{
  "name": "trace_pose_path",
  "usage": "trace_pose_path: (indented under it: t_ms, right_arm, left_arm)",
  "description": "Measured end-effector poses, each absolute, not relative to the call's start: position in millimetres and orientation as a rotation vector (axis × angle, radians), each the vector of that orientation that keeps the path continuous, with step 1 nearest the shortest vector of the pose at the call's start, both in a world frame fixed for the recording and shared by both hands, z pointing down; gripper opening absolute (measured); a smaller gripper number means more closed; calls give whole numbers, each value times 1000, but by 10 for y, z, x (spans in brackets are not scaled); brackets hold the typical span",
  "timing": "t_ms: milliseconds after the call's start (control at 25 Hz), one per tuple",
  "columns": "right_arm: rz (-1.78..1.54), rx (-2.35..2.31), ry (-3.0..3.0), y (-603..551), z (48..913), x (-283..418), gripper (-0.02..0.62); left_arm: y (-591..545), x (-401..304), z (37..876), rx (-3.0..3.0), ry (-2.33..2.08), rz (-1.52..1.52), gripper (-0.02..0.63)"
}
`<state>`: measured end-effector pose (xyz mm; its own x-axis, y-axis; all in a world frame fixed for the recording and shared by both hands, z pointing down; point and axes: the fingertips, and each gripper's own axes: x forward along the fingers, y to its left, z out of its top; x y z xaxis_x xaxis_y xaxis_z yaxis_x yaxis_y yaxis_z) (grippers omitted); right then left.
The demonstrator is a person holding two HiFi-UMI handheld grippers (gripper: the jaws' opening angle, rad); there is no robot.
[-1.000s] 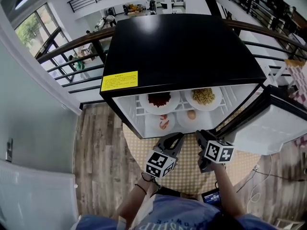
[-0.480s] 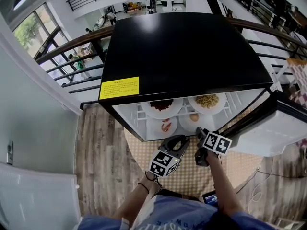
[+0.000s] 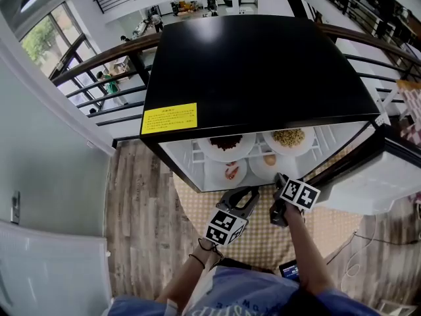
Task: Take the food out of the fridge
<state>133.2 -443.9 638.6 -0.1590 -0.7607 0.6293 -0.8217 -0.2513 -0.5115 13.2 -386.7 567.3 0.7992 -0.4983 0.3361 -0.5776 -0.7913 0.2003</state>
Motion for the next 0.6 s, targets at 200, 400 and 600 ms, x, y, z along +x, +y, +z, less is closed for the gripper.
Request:
trace_pose_path:
  t_ms: [200, 400, 600]
  right_arm:
    - [1439, 1998, -1877, -4319, 6380, 1350, 89]
    - [1476, 2005, -1873, -4144, 6392, 1368, 86]
    - [1536, 2018, -1865, -4001, 6397, 1389, 78]
  left_arm:
    - [-3866, 85, 5793, 2621, -857, 392, 107]
    - [-3902, 132, 5948, 2503, -841, 367, 195]
    - [-3970, 237, 6114, 2416, -849, 385, 208]
